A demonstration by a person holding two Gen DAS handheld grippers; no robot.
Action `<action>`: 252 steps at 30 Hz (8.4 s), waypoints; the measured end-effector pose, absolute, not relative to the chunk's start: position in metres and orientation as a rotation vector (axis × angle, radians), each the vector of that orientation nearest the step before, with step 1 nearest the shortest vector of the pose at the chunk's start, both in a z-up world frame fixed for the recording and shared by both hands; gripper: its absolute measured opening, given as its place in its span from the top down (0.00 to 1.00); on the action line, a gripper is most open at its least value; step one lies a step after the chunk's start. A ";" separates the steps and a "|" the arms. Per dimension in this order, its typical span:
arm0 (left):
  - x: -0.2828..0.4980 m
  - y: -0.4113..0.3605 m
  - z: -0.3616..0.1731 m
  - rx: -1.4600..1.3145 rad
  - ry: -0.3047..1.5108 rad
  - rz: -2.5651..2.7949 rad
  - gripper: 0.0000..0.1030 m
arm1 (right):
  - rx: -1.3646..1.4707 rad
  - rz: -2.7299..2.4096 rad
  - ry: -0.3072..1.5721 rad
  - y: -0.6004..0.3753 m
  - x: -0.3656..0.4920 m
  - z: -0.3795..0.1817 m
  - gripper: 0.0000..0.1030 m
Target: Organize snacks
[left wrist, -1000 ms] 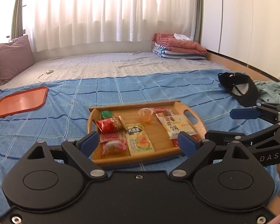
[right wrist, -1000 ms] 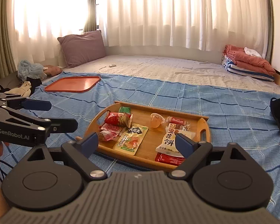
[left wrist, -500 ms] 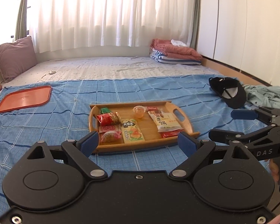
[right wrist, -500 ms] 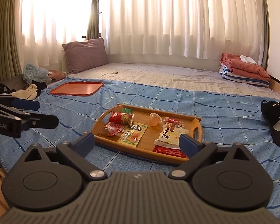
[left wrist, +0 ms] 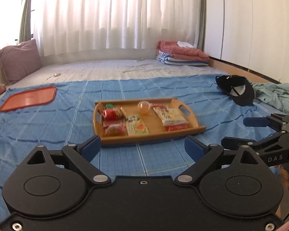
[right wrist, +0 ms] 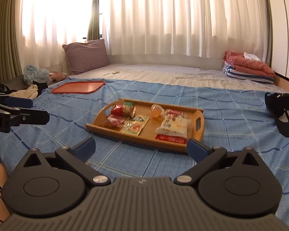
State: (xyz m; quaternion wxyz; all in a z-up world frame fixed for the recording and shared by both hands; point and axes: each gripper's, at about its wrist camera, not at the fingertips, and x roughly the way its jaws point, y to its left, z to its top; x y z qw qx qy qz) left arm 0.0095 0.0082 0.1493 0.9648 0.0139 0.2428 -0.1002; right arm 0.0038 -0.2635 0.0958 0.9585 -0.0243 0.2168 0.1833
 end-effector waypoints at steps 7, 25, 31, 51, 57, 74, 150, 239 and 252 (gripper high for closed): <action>0.010 0.005 0.107 0.035 0.505 -0.163 0.07 | -0.059 0.365 0.470 -0.266 -0.003 0.059 0.00; 0.041 -0.008 0.024 -0.032 0.646 -0.130 0.06 | -0.109 0.346 0.563 -0.239 -0.019 -0.016 0.00; 0.057 -0.012 0.010 -0.035 0.674 -0.106 0.09 | -0.134 0.299 0.575 -0.221 -0.022 -0.027 0.00; 0.068 -0.012 -0.005 -0.059 0.695 -0.110 0.19 | -0.021 -0.043 0.678 -0.296 -0.007 -0.026 0.00; 0.068 -0.016 -0.005 -0.044 0.685 -0.117 0.47 | -0.013 0.089 0.670 -0.274 -0.014 -0.024 0.00; 0.067 -0.014 -0.008 -0.030 0.662 -0.111 0.67 | 0.074 0.065 0.616 -0.237 0.007 -0.027 0.07; 0.135 -0.016 0.050 0.020 0.600 -0.135 0.79 | 0.055 0.107 0.483 -0.218 0.068 0.024 0.36; 0.292 -0.007 0.040 -0.007 0.694 -0.145 0.39 | 0.177 0.150 0.658 -0.206 0.252 0.043 0.00; 0.223 0.004 0.095 0.025 0.653 -0.149 0.10 | 0.081 0.133 0.582 -0.222 0.191 0.090 0.00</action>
